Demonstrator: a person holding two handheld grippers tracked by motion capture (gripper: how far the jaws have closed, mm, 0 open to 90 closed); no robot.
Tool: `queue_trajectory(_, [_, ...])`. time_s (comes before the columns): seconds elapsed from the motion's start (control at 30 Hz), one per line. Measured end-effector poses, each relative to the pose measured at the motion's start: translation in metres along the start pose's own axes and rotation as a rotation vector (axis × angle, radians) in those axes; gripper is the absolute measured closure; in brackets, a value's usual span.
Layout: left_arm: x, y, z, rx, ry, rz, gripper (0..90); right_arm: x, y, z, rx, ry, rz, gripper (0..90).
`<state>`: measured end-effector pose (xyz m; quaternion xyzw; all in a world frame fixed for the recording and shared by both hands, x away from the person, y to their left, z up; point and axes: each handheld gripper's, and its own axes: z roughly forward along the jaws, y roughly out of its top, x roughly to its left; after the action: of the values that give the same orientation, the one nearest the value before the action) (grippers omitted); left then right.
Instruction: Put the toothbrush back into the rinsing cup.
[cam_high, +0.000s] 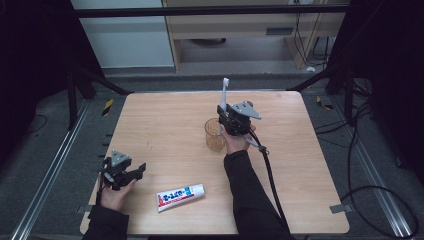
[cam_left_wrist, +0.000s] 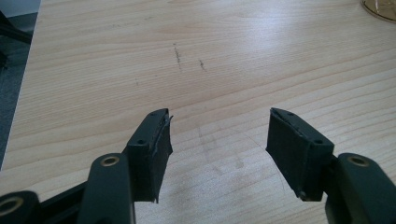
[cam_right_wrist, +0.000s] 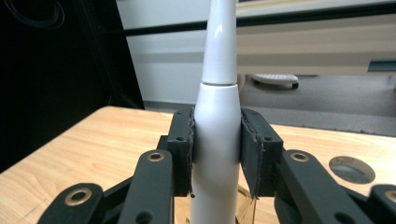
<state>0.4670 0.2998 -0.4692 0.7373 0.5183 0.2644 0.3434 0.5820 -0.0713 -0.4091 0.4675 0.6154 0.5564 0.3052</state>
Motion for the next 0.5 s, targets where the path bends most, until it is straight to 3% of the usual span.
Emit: queue_trajectory(0.5, [-0.0008, 0.0001, 0.0001, 0.001, 0.0, 0.002, 39.0, -0.002, -0.0075, -0.0011, 0.09, 0.007, -0.037, 67.0])
